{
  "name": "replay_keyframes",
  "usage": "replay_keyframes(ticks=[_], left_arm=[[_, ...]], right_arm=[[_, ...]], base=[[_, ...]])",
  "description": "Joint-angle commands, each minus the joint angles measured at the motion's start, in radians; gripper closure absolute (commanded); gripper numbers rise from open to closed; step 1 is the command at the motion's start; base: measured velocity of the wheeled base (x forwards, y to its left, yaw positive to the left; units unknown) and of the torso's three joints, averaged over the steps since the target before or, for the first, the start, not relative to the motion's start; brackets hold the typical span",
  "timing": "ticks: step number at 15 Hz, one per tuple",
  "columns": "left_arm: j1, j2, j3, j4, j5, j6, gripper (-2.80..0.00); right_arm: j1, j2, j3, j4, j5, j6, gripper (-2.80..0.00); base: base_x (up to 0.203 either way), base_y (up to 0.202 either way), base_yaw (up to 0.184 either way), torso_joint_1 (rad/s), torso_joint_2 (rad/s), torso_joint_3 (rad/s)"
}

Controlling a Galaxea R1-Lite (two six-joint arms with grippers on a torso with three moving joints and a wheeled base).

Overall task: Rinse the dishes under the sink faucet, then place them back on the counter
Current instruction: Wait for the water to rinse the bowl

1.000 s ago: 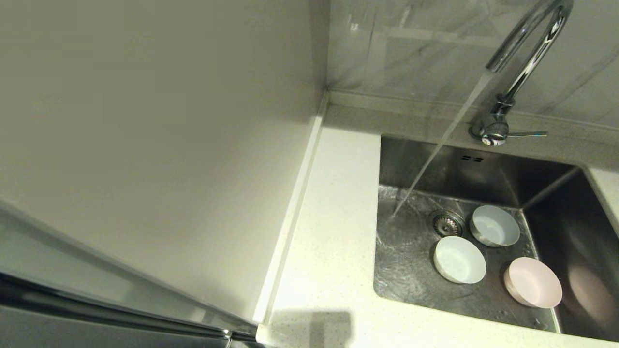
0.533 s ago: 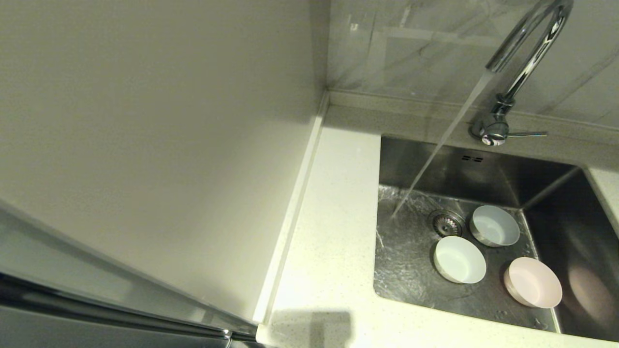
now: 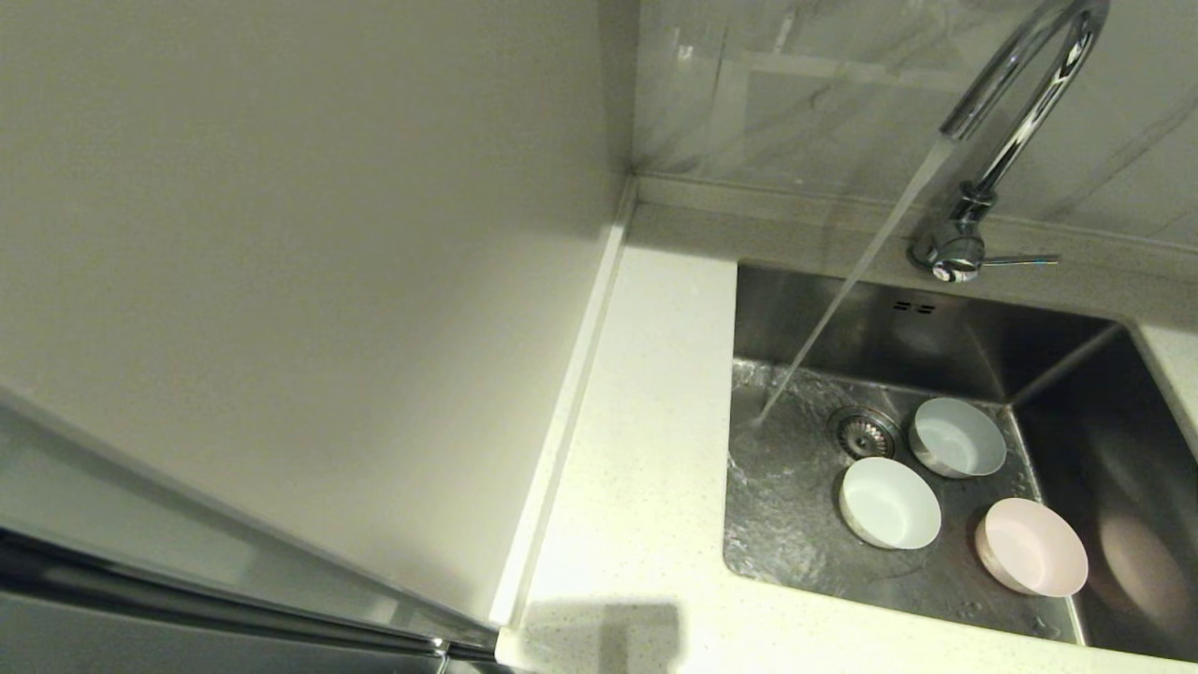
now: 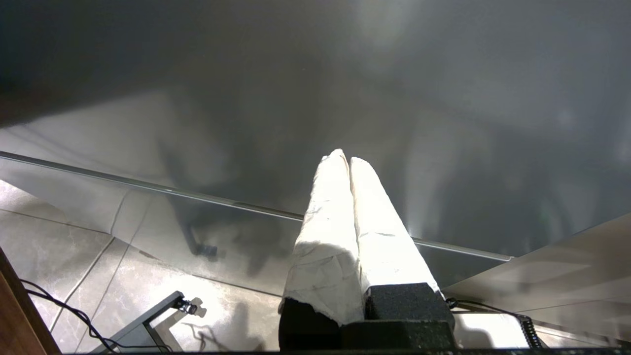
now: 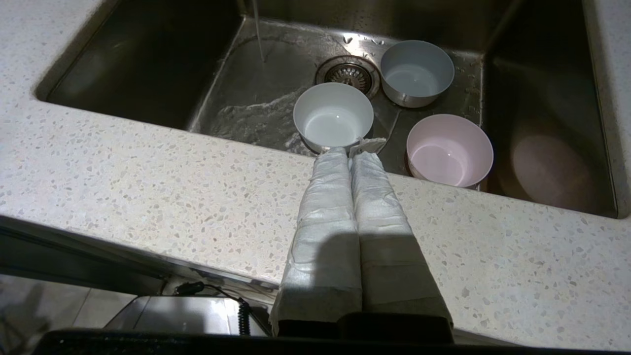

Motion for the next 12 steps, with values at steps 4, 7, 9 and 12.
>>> replay_keyframes(ticks=[4, 7, 9, 12], left_arm=[[0.0, -0.005, 0.0, 0.0, 0.0, -0.001, 0.0], [-0.001, -0.003, 0.0, 0.0, 0.0, -0.001, 0.0], [0.0, -0.003, 0.0, 0.0, 0.0, 0.0, 0.0], [0.0, -0.003, 0.0, 0.0, 0.0, -0.001, 0.0]], right_arm=[[0.0, 0.001, 0.0, 0.0, -0.001, 0.0, 0.0], [0.0, 0.001, -0.002, 0.001, 0.0, 0.0, 0.0], [0.0, 0.001, -0.002, 0.0, -0.001, 0.0, 0.0], [0.0, 0.001, -0.002, 0.0, -0.001, 0.0, 0.0]], base=[[0.0, 0.0, 0.0, 0.0, 0.0, 0.0], [0.0, 0.0, 0.0, 0.0, 0.0, 0.0], [0.0, 0.0, 0.0, 0.0, 0.0, 0.0], [0.0, 0.0, 0.0, 0.0, 0.0, 0.0]])
